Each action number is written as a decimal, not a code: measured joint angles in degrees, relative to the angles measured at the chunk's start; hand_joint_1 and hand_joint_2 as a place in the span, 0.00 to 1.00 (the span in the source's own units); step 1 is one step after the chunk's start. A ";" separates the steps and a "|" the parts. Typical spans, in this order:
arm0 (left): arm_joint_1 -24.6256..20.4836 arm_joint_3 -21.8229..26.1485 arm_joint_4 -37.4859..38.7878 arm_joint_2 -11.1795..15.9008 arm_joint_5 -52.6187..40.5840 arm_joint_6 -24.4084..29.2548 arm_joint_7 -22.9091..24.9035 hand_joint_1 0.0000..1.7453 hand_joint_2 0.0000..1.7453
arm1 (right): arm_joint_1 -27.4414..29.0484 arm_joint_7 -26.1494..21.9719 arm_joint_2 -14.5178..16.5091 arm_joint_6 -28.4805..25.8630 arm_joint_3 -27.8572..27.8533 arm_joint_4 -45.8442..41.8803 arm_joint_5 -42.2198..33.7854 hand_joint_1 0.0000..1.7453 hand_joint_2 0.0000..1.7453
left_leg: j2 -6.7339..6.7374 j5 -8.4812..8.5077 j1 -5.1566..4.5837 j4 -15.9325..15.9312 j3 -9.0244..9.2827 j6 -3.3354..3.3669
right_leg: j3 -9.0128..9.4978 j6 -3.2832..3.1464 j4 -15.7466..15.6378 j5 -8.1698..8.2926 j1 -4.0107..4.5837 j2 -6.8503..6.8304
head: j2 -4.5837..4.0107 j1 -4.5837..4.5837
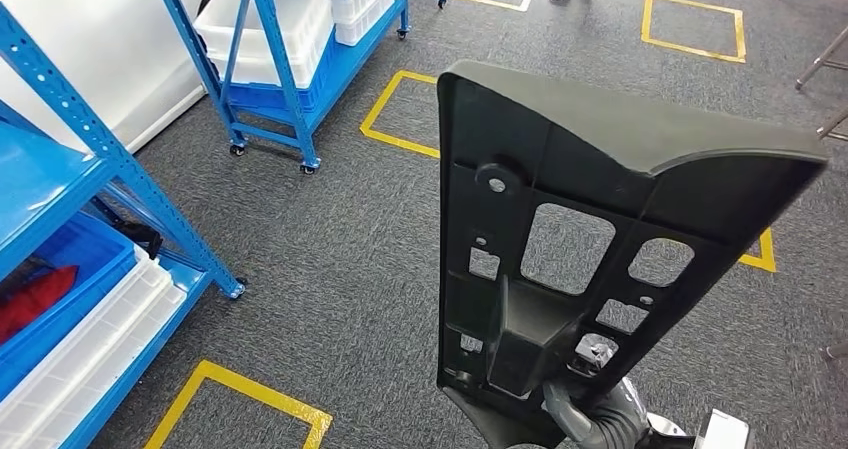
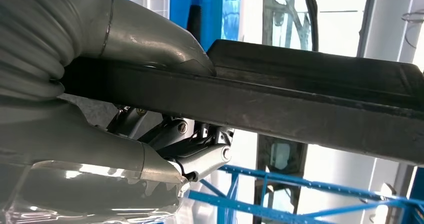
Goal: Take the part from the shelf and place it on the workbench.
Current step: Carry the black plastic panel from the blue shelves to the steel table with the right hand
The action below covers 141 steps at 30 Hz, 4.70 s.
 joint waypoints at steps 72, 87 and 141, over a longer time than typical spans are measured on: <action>-6.73 2.54 0.02 -2.30 3.58 0.76 0.31 0.00 1.00 | -9.89 3.33 -9.92 -2.04 4.21 5.55 -2.23 1.00 1.00 | -7.63 0.50 0.42 3.71 -2.47 -0.24 | -0.31 -0.60 0.90 -0.14 0.05 6.57 | 0.00 -0.01; -6.59 1.39 0.02 -2.10 2.54 1.67 -2.79 0.00 1.00 | -10.24 4.57 -7.15 -0.81 3.94 5.74 -2.13 1.00 1.00 | -1.15 -0.10 0.14 -0.77 0.73 1.41 | -3.26 1.68 3.83 0.64 -0.36 -0.80 | 0.00 -0.01; -6.33 0.21 -0.01 0.23 3.01 2.33 -3.17 0.00 1.00 | -8.66 0.33 -4.66 -4.28 3.66 4.88 6.70 1.00 1.00 | -7.06 1.63 0.96 -0.89 -0.98 1.44 | -1.65 1.64 1.20 -0.10 -0.46 7.73 | 0.00 -0.01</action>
